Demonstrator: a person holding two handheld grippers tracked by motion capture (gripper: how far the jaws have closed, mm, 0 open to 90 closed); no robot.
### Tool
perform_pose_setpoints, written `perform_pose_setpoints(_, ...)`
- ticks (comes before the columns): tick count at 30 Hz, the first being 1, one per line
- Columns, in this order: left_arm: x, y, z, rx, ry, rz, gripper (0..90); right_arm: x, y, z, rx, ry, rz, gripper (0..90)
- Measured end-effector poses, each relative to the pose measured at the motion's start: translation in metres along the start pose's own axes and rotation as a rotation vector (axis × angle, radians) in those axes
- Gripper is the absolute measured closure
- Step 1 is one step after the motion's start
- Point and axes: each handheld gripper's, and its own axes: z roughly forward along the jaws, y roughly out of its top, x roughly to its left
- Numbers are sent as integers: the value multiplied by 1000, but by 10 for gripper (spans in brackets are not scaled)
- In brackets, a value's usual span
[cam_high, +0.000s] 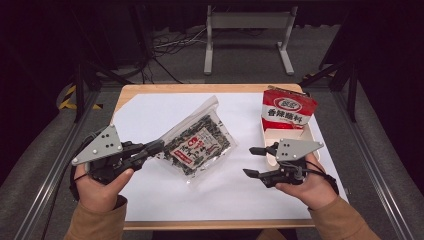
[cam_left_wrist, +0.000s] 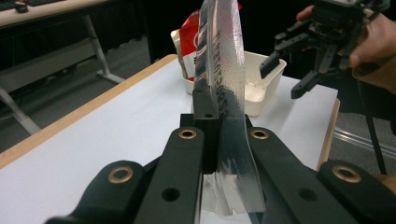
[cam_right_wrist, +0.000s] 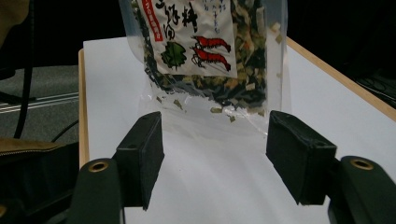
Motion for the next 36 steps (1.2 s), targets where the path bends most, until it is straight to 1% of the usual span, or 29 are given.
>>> perform_pose_setpoints(5, -4, 1, 4, 0, -29, 16, 889, -7, 16, 6, 22, -4, -40, 344)
perform_pose_setpoints(10, -9, 3, 9, -7, -82, 40, 889, -5, 34, 9, 2, -4, -77, 304)
perform_pose_setpoints(11, -11, 3, 11, -4, -95, 53, 889, -5, 36, 9, 0, -5, -83, 294)
perform_pose_setpoints(12, -11, 3, 11, -4, -95, 53, 889, -4, 39, 10, -1, -6, -88, 291)
perform_pose_setpoints(13, -12, 4, 12, 0, -105, 68, 889, -4, 39, 10, -1, -6, -88, 291)
perform_pose_setpoints(15, -15, 5, 15, 4, -124, 73, 889, -2, 43, 10, -6, 4, -91, 282)
perform_pose_setpoints(17, -17, 5, 18, 2, -145, 90, 889, 1, 47, 10, -14, 21, -94, 282)
perform_pose_setpoints(19, -18, 5, 19, 0, -149, 92, 889, 3, 49, 11, -25, 34, -95, 281)
perform_pose_setpoints(20, -20, 6, 20, 4, -159, 104, 889, 3, 49, 11, -25, 34, -95, 281)
perform_pose_setpoints(22, -23, 7, 22, 3, -168, 119, 888, 6, 51, 12, -34, 57, -96, 282)
perform_pose_setpoints(25, -26, 7, 24, -12, -182, 134, 888, 10, 54, 15, -37, 82, -90, 289)
perform_pose_setpoints(29, -27, 7, 25, -16, -193, 143, 889, 13, 56, 19, -41, 117, -100, 350)
perform_pose_setpoints(31, -27, 7, 26, -13, -197, 142, 888, 14, 57, 20, -30, 139, -108, 396)
perform_pose_setpoints(32, -27, 7, 26, -12, -194, 143, 888, 15, 58, 21, -23, 147, -105, 403)
perform_pose_setpoints(33, -27, 7, 26, -14, -192, 142, 888, 15, 58, 21, -17, 147, -99, 415)
perform_pose_setpoints(36, -26, 6, 26, -17, -195, 136, 888, 15, 59, 21, 7, 154, -88, 490)
